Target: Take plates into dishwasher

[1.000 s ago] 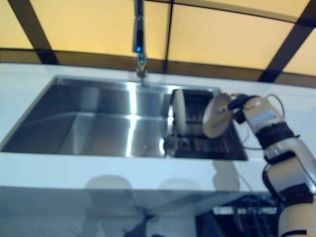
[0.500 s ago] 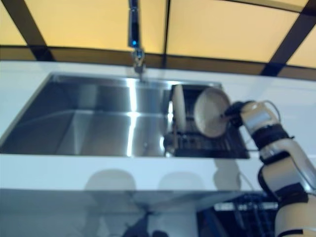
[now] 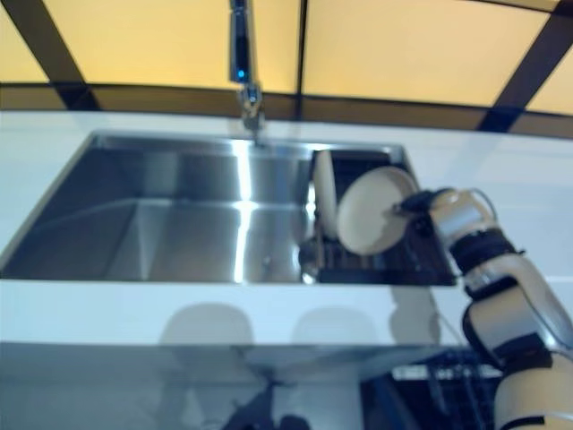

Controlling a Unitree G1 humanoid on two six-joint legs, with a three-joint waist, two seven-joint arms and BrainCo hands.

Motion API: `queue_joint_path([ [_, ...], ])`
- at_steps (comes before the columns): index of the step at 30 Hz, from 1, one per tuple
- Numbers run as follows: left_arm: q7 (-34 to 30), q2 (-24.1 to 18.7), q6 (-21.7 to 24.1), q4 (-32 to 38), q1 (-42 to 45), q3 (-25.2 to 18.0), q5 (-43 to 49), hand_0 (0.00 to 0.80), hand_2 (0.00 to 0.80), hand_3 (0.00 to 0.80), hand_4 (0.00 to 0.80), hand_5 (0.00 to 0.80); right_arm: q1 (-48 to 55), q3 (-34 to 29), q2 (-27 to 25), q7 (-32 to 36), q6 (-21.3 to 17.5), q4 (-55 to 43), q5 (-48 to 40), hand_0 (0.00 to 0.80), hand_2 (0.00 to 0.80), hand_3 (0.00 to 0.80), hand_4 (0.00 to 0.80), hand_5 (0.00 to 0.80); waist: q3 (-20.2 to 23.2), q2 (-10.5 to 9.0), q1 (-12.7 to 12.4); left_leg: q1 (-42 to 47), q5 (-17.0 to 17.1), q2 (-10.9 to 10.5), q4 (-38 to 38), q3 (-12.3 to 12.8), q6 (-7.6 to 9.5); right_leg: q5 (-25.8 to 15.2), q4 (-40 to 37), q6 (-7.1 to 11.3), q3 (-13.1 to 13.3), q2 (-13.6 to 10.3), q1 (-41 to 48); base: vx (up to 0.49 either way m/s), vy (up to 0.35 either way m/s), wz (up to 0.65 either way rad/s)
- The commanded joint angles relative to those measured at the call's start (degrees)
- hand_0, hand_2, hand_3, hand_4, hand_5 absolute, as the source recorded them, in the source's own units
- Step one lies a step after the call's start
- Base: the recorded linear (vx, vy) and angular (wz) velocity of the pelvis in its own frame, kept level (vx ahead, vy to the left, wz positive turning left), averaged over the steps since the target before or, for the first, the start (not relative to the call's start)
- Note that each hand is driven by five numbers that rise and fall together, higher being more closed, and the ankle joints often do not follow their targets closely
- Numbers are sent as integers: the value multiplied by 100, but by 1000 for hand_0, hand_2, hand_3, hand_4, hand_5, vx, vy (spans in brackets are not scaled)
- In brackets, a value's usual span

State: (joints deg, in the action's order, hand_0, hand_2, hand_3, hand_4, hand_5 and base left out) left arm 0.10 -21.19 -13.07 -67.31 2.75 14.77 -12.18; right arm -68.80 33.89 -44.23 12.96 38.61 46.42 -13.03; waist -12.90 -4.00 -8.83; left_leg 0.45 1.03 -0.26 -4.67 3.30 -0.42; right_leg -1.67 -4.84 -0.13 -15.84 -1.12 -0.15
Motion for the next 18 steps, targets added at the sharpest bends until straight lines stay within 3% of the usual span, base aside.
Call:
queue_joint_path([
  [1, 108, -93, 5, -198, -22, 290, -77, 0, 0, 0, 0, 0, -432, 313, -263, -393, -254, 101, 43, 800, 800, 800, 800, 800, 66, -233, -103, -93, 32, 84, -33, 133, -298, -410, -16, 788, 137, -481, 19, 0, 0, 0],
  [18, 131, -44, -51, -200, 78, 207, 26, 0, 0, 0, 0, 0, -864, 629, -789, -917, -102, -449, 495, 800, 800, 800, 800, 800, 432, -287, 23, 112, -43, 66, -33, 211, -302, -355, -16, 810, 240, -448, 166, 12, 8, -3],
])
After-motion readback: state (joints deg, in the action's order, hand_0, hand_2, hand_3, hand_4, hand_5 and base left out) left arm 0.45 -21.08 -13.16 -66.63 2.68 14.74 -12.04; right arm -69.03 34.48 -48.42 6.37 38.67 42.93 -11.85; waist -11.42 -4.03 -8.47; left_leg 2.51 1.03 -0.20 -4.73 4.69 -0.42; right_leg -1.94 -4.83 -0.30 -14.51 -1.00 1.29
